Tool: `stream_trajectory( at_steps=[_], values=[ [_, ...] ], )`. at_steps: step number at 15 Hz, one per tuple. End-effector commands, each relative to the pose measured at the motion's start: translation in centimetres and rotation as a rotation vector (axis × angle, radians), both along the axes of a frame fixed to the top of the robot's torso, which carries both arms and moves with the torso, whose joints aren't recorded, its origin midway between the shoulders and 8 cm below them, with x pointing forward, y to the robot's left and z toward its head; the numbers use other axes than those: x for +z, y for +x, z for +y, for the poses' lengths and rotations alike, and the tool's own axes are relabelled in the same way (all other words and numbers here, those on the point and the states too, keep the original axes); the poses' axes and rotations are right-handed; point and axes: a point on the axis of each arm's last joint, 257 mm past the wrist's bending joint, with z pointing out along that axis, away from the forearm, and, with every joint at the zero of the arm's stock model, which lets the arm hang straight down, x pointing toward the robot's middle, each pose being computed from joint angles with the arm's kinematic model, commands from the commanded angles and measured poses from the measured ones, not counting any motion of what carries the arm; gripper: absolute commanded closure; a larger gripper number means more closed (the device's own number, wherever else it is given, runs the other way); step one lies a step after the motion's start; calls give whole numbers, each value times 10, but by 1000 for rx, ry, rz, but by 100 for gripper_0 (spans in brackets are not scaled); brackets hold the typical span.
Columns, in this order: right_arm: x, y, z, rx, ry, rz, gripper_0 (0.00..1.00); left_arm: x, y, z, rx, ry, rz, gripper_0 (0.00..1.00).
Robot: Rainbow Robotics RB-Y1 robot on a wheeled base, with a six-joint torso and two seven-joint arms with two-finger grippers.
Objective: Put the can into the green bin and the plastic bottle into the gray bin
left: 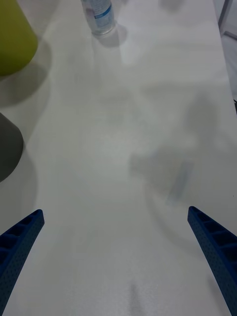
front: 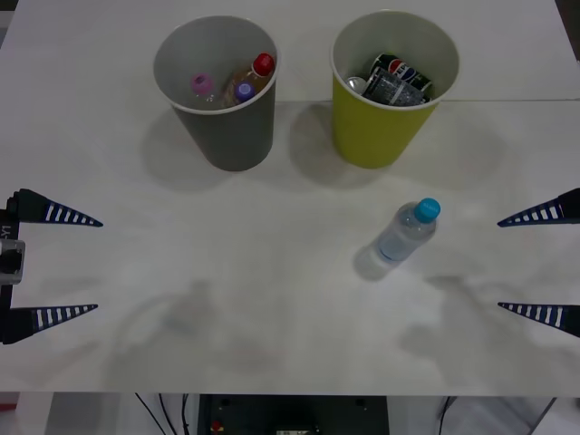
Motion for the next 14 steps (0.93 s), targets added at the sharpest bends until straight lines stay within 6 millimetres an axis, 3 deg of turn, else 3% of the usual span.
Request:
stream_trajectory(
  at_steps=[1,5,9,14],
  values=[
    [-3,-2,3,-1,16,7,0,0,0,0,0,0,0,0],
    [6,1,9,0,38,-16,0,0,0,0,0,0,0,0],
    [-3,11,-3,-53,81,-30,0,0,0,0,0,0,0,0],
    [-14,20,-2,-103,174,-61,0,0,0,0,0,0,0,0]
  ],
)
